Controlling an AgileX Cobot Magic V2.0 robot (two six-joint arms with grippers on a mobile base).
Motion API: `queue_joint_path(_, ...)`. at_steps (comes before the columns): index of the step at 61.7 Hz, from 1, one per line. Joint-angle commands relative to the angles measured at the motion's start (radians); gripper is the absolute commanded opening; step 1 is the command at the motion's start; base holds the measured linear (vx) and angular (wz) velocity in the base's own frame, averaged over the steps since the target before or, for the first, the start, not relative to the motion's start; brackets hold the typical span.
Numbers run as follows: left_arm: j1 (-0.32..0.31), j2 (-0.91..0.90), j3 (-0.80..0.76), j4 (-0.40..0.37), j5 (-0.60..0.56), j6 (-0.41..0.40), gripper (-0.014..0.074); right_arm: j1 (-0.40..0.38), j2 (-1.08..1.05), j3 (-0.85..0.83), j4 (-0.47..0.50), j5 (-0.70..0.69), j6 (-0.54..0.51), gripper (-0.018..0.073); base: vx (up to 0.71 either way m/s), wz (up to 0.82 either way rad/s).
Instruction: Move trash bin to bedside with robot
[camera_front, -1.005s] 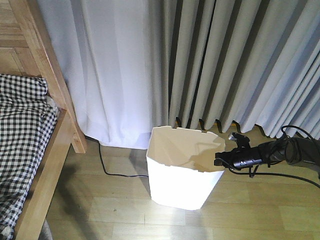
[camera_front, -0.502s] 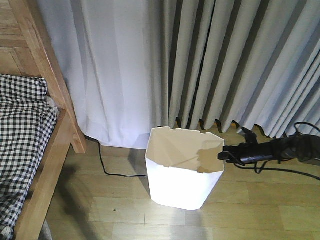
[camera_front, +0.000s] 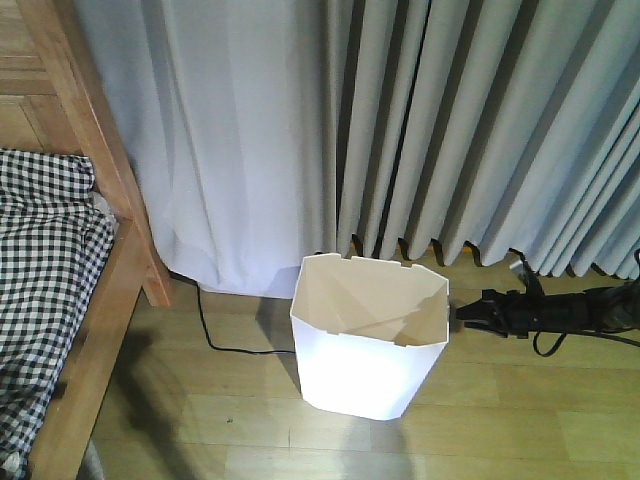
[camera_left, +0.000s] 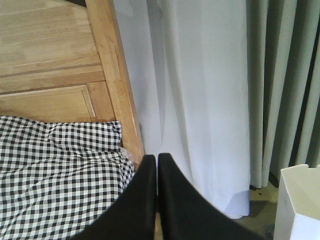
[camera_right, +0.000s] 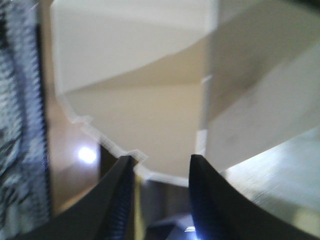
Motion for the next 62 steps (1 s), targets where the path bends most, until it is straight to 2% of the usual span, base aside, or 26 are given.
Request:
queue_joint_path(1,-0.006,-0.01,0.029,-0.004,-0.073,-0.008,-0.0006,-0.007,-0.072,-0.013,0.028,0.096,-0.006,0.0238,0.0,0.0)
queue_joint_path(4,-0.006,-0.01,0.029,-0.004,-0.073,-0.008,-0.0006,-0.009,-0.075,-0.019,0.037,0.067,0.006,0.0237,0.0,0.0)
queue_joint_path(9,-0.006,-0.01,0.029,-0.004,-0.073,-0.008,-0.0006,-0.015,-0.099,-0.025,-0.025,0.016,0.051,0.0238,0.0,0.0)
queue_joint_path(24,-0.006,-0.01,0.029,-0.004,-0.073,-0.008,-0.0006,-0.002,-0.291,-0.021,-0.385,-0.108,0.314,0.0238,0.0,0.0)
queue_joint_path(43,-0.006,-0.01,0.029,-0.004,-0.073,-0.008,-0.0006,-0.002,-0.622,-0.021,-0.648,-0.153,0.604,0.0238,0.0,-0.01)
queue_joint_path(51,-0.006,-0.01,0.029,-0.004,-0.073,-0.008,-0.0006,0.011,-0.764,-0.021,-0.802,-0.162,0.711,0.0238,0.0,0.0)
queue_joint_path(55,-0.006,-0.01,0.029,-0.004,-0.073,-0.008,-0.0006,0.028,-0.826,-0.021,-0.846,-0.162,0.753,0.0239,0.0,0.0)
queue_joint_path(62,-0.006,-0.01,0.029,-0.004,-0.073,-0.008,-0.0006,0.069,-0.928,-0.021,-0.863,-0.159,0.783,0.0241,0.0,0.0)
